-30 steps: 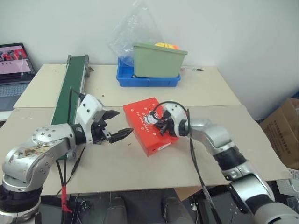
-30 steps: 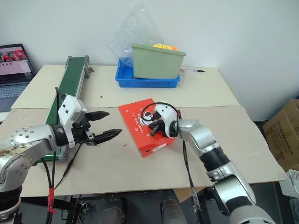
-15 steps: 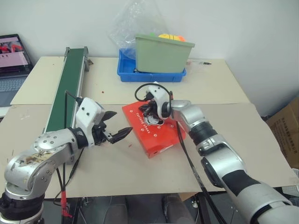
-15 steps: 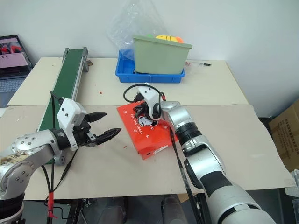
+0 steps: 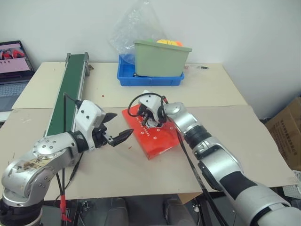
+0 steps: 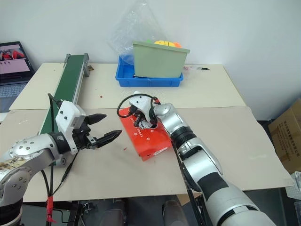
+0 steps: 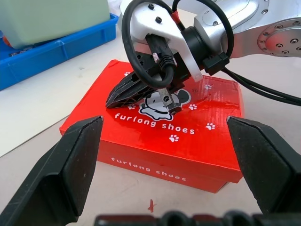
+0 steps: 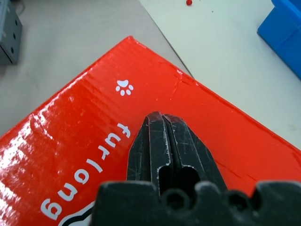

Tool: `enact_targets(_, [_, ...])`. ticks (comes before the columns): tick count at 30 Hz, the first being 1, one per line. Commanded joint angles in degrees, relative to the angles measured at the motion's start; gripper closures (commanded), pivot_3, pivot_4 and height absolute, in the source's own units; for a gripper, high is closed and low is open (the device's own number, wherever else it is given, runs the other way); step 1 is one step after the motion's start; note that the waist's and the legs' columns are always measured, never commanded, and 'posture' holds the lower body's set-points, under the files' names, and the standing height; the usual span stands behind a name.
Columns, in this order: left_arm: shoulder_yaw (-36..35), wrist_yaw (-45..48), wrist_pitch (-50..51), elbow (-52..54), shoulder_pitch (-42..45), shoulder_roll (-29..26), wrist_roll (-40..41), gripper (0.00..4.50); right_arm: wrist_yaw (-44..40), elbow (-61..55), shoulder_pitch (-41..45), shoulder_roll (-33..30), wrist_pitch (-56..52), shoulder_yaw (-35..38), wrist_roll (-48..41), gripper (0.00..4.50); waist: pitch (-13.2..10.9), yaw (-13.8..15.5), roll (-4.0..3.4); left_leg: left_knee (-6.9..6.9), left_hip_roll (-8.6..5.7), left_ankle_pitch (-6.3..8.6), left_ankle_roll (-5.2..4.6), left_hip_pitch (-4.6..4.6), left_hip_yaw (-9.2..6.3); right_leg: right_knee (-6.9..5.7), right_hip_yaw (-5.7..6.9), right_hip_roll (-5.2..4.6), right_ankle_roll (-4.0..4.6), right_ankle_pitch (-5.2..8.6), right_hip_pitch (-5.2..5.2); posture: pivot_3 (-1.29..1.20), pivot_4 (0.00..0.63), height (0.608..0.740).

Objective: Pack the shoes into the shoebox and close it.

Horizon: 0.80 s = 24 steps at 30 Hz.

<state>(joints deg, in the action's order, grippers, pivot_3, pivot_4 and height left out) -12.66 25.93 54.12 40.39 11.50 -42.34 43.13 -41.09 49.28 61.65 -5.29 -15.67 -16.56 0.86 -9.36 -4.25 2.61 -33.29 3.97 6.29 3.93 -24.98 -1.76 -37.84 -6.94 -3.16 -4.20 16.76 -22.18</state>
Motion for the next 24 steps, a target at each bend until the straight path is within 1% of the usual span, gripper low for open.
enact_targets(1, [-1.6, 0.0, -0.3, 0.3, 1.1, -0.7, 0.7, 0.0, -6.4, -7.5, -0.7, -0.8, -8.2, 5.3, -6.8, 4.46, 0.0, 0.1, -0.02, 0.0, 0.0, -0.01, -0.01, -0.09, -0.01, -0.01, 0.01, 0.0, 0.0, 0.0, -0.07, 0.0, 0.15, 0.74])
enact_targets(4, [-1.7, 0.2, -0.3, -0.1, 1.5, -0.9, 0.8, 0.0, -10.2, -17.2, -1.5, -2.8, -14.6, 8.2, -11.6, 4.46, -0.1, 0.2, -0.1, 0.0, 0.0, -0.01, -0.02, -0.37, -0.03, -0.02, 0.03, 0.0, -0.01, 0.0, -0.3, 0.0, 0.15, 0.74])
enact_targets(5, [-1.8, 0.3, -0.3, -0.2, 1.7, -1.0, 0.9, 0.0, -11.6, -21.0, -1.9, -4.1, -16.4, 9.0, -13.0, 4.46, -0.2, 0.3, -0.16, 0.0, 0.0, -0.01, -0.02, -0.46, -0.03, -0.02, 0.03, 0.01, -0.01, 0.0, -0.37, 0.0, 0.15, 0.74])
enact_targets(6, [-1.7, 0.4, -0.5, -0.4, 1.9, -1.4, 0.5, 0.0, -14.3, -25.7, -2.8, -6.8, -15.6, 8.9, -13.6, 4.46, -0.3, 0.3, -0.25, -0.01, -0.01, -0.02, -0.02, -0.61, -0.03, -0.07, 0.03, 0.0, -0.01, -0.01, -0.54, 0.0, 0.15, 0.74])
enact_targets(9, [-1.8, 0.9, -0.7, -1.1, 2.4, -1.7, 0.4, 0.0, -22.9, -38.2, -5.9, -16.0, -15.5, 8.9, -16.6, 3.64, -0.5, 1.5, -0.45, -0.14, -0.02, -0.03, -0.02, -1.13, -0.09, -0.16, 0.11, 0.0, -0.04, -0.02, -0.98, 0.0, 0.15, 0.74])
enact_targets(12, [-1.7, 1.6, -1.2, -1.8, 2.8, -1.8, 0.4, 0.0, -28.1, -43.8, -7.9, -23.4, -17.8, 8.9, -18.7, 2.63, -0.5, 1.8, -0.44, -0.22, -0.03, -0.03, -0.01, -1.19, -0.08, -0.09, 0.11, -0.01, -0.05, -0.02, -1.0, 0.0, 0.15, 0.74])
enact_targets(16, [-2.5, 2.3, -1.2, -2.2, 3.8, -0.8, 2.4, 0.0, -32.1, -47.5, -10.2, -28.6, -19.7, 8.2, -20.6, 1.17, -0.5, 1.5, -0.43, -0.34, -0.01, -0.02, -0.01, -1.18, -0.07, -0.12, 0.08, 0.0, -0.05, -0.02, -0.99, 0.0, 0.15, 0.74])
enact_targets(18, [-2.9, 2.8, -2.0, -1.6, 4.0, -1.2, 2.6, 0.0, -33.3, -48.8, -11.5, -29.8, -21.2, 8.9, -22.3, 0.61, -0.5, 1.4, -0.42, -0.38, -0.01, -0.03, -0.01, -1.17, -0.07, -0.13, 0.07, 0.0, -0.05, -0.02, -0.98, 0.0, 0.15, 0.74])
enact_targets(19, [-3.2, 2.9, -2.1, -1.4, 4.1, -1.4, 2.9, 0.0, -33.4, -49.2, -11.8, -30.1, -21.6, 9.2, -22.8, 0.22, -0.5, 1.4, -0.42, -0.39, -0.01, -0.03, -0.01, -1.18, -0.07, -0.13, 0.06, 0.0, -0.06, -0.02, -0.99, 0.0, 0.15, 0.74])
enact_targets(20, [-3.6, 3.0, -2.2, -1.2, 4.0, -1.5, 3.1, 0.0, -33.5, -49.5, -12.2, -30.3, -21.8, 9.2, -23.1, 0.03, -0.5, 1.4, -0.42, -0.39, -0.01, -0.02, -0.02, -1.18, -0.07, -0.13, 0.06, 0.0, -0.06, -0.02, -0.98, 0.0, 0.15, 0.74])
enact_targets(22, [-4.5, 3.3, -2.3, -0.8, 4.0, -1.6, 4.2, 0.0, -33.8, -50.3, -12.7, -30.7, -22.2, 9.3, -24.0, 0.03, -0.5, 1.5, -0.4, -0.4, -0.02, -0.02, -0.02, -1.19, -0.07, -0.13, 0.05, 0.0, -0.06, -0.02, -0.98, 0.0, 0.15, 0.74])
enact_targets(24, [-5.1, 4.1, -2.1, -0.4, 3.2, -2.8, 4.1, 0.0, -34.0, -51.7, -13.3, -31.2, -22.8, 9.7, -25.2, 0.03, -0.5, 1.7, -0.39, -0.41, -0.02, -0.02, -0.02, -1.2, -0.07, -0.13, 0.06, 0.0, -0.07, -0.02, -0.98, 0.0, 0.15, 0.74])
